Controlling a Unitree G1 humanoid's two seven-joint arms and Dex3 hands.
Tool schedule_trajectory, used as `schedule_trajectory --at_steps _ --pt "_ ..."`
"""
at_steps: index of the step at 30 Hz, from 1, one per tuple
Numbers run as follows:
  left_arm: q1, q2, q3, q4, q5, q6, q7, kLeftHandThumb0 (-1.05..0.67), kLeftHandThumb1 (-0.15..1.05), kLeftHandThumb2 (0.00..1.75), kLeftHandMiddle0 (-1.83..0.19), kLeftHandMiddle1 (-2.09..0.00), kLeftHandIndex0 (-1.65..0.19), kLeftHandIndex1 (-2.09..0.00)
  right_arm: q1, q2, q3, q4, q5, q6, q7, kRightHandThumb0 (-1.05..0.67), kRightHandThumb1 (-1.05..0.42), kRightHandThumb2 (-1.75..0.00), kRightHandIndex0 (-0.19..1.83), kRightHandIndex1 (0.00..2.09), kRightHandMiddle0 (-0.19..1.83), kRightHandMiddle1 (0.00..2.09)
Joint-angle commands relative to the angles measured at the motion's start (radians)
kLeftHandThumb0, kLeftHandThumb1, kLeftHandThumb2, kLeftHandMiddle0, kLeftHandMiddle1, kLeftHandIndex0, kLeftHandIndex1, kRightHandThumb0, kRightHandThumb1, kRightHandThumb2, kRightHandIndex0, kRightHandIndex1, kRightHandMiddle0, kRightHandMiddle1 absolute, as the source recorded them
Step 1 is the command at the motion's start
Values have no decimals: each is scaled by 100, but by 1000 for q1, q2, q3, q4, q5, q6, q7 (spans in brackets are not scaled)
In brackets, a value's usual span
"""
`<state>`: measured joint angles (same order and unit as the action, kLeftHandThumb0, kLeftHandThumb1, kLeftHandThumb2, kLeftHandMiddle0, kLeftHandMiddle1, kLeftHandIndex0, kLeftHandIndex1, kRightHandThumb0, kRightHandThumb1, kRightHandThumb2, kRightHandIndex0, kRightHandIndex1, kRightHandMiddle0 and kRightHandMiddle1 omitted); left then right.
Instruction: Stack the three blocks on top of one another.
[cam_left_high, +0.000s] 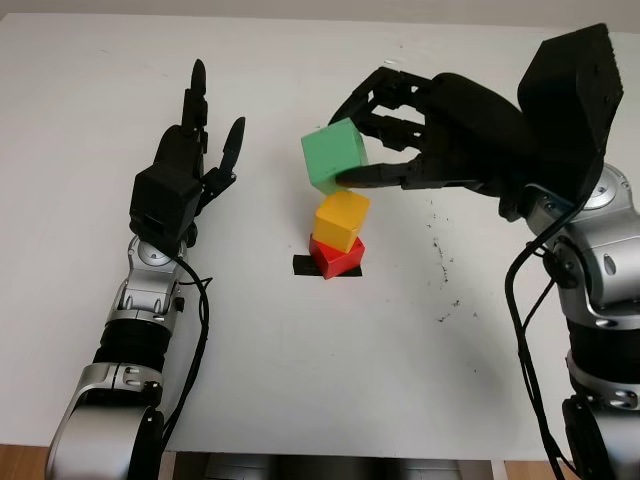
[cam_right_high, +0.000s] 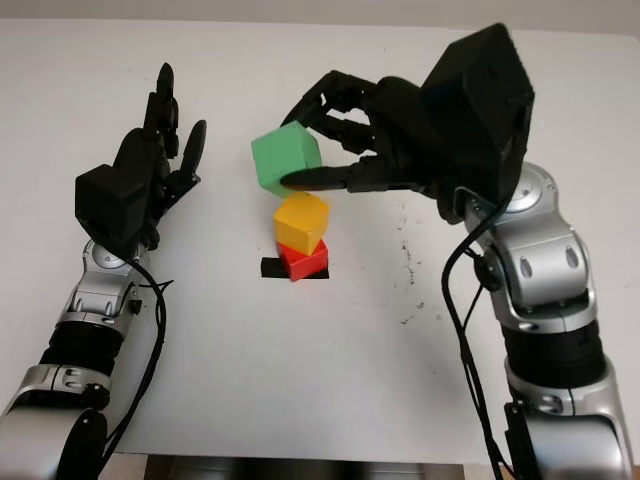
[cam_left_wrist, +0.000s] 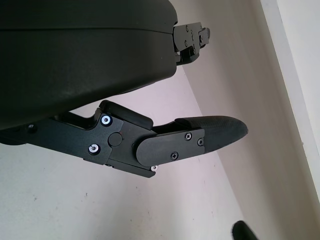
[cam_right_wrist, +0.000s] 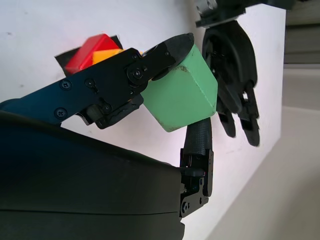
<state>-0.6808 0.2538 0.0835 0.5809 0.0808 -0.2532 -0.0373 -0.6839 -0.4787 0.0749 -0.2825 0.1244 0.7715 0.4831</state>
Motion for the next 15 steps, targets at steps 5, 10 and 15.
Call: schedule_trajectory --at_steps 5,10,15 --pt "7 14 -2 -8 5 1 2 -73 105 59 15 -5 15 -6 17 16 10 -12 11 0 2 -40 -98 -5 24 3 21 177" --pt "8 15 -1 -5 4 -5 -1 -73 105 59 15 -5 16 -6 30 26 15 -18 3 -4 -12 -41 -96 -5 27 5 25 180" --pt "5 15 1 -3 -1 1 -4 -74 105 58 15 -5 16 -5 37 31 8 -22 12 -2 -11 -42 -97 -5 26 5 23 179"
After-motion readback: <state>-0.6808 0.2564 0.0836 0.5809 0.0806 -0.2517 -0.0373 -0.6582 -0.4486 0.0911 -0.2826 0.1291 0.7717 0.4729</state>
